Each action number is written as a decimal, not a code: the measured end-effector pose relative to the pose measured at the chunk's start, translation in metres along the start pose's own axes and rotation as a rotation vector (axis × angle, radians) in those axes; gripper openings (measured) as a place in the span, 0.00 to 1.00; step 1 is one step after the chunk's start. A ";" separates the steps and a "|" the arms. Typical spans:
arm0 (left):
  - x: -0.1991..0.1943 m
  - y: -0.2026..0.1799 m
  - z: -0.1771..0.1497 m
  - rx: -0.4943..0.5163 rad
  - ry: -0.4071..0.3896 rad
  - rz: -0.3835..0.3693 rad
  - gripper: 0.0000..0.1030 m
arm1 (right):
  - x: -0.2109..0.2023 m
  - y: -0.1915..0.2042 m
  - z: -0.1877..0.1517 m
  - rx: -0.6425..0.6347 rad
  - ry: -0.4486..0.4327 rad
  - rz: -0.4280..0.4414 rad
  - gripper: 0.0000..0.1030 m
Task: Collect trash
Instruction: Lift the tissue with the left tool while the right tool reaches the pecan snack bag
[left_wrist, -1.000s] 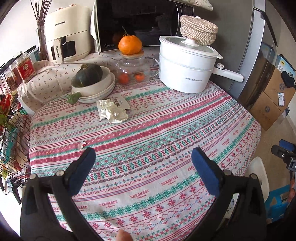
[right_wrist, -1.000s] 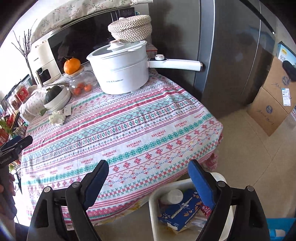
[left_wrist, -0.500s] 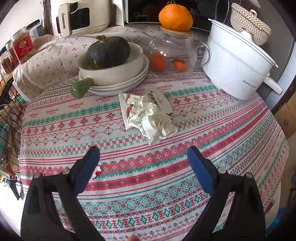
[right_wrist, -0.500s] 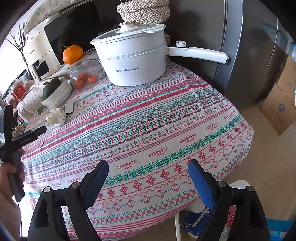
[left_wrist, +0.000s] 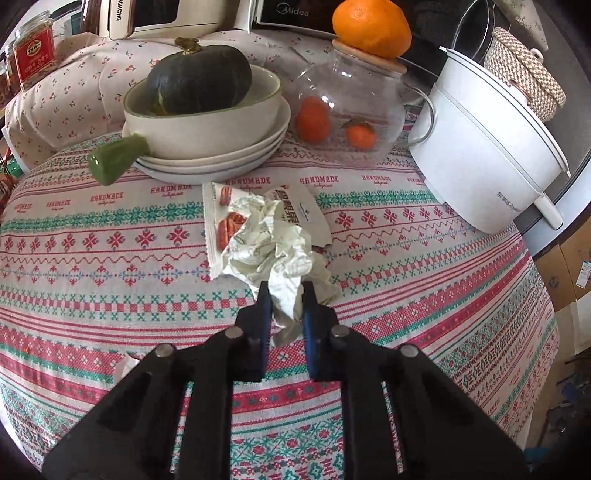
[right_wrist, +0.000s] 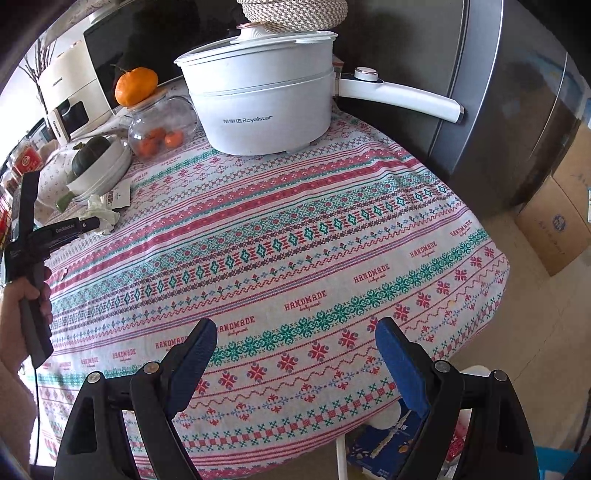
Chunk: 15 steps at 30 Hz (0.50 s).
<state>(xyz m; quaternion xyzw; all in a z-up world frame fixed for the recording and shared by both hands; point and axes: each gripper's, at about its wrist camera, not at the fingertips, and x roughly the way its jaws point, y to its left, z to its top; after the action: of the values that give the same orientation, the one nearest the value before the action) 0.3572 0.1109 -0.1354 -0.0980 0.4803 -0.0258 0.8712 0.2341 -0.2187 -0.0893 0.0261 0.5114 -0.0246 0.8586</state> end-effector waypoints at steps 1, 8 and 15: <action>-0.004 0.001 -0.002 -0.002 -0.001 -0.007 0.14 | 0.000 -0.001 -0.001 0.001 0.002 0.005 0.87; -0.063 0.016 -0.020 -0.026 -0.024 -0.018 0.13 | -0.013 -0.003 -0.008 0.002 -0.012 0.029 0.87; -0.154 0.026 -0.055 -0.022 -0.087 -0.045 0.13 | -0.019 0.011 -0.011 0.000 0.001 0.133 0.87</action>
<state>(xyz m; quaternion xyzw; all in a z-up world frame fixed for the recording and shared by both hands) 0.2271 0.1496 -0.0409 -0.1196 0.4400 -0.0359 0.8892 0.2159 -0.2067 -0.0776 0.0598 0.5091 0.0326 0.8580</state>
